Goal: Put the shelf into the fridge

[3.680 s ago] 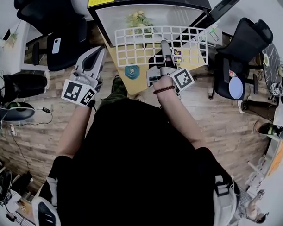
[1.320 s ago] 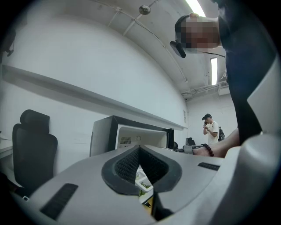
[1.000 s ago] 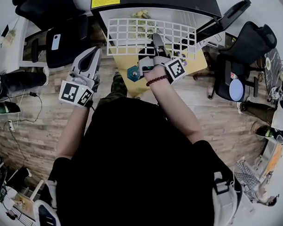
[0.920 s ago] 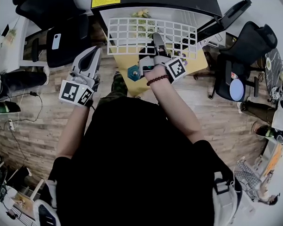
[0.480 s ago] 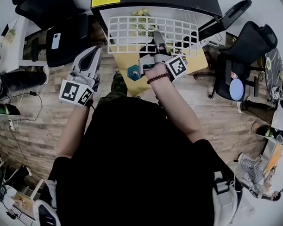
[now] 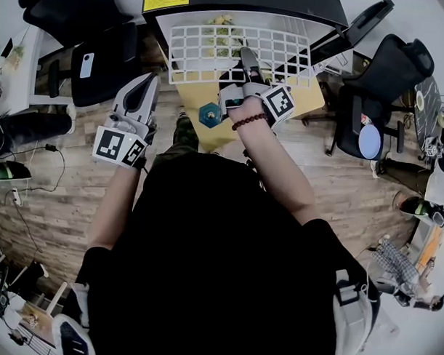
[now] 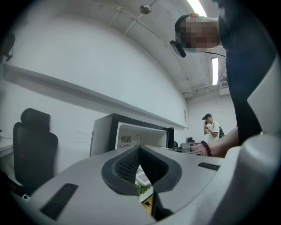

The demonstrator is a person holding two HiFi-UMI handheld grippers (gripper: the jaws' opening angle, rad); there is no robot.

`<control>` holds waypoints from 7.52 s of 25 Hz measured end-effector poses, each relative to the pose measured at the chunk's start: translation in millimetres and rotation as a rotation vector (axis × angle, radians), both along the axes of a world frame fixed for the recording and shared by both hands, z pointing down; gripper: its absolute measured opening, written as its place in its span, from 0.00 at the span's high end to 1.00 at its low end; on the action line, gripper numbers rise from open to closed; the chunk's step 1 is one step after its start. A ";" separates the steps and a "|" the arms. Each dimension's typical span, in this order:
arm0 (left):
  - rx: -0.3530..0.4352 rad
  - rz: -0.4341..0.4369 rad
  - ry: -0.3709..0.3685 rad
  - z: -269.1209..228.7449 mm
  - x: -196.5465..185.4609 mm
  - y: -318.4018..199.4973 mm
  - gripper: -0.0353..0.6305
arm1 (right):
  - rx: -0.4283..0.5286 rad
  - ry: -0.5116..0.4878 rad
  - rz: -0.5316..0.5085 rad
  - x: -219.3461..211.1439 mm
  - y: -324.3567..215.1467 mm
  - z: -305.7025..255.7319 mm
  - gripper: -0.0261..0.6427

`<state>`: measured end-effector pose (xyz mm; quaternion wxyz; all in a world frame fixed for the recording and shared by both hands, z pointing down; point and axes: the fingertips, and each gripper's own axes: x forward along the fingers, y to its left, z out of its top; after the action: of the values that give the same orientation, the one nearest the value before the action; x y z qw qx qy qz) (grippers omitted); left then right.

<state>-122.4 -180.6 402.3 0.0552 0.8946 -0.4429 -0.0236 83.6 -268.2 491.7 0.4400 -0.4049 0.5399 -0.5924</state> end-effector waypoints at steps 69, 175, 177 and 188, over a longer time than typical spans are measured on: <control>0.008 -0.022 0.013 4.9 -11.9 -6.5 0.92 | 0.001 0.023 0.000 4.5 -57.0 7.1 0.89; 0.000 0.061 0.057 1.0 33.2 -25.1 0.92 | 0.578 1.464 -0.488 5.7 45.4 -43.0 0.96; 0.008 0.062 0.054 -0.8 35.8 -22.1 0.92 | 0.657 1.586 -0.478 4.8 56.3 -53.8 0.96; 0.114 0.017 0.031 -26.3 32.8 -4.3 0.92 | 0.780 1.648 -0.221 21.6 77.7 -109.6 0.94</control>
<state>-89.6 -184.8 376.0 0.0113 0.8994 -0.4325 -0.0621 105.1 -190.5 382.1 -0.0380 -0.4682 0.8801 0.0691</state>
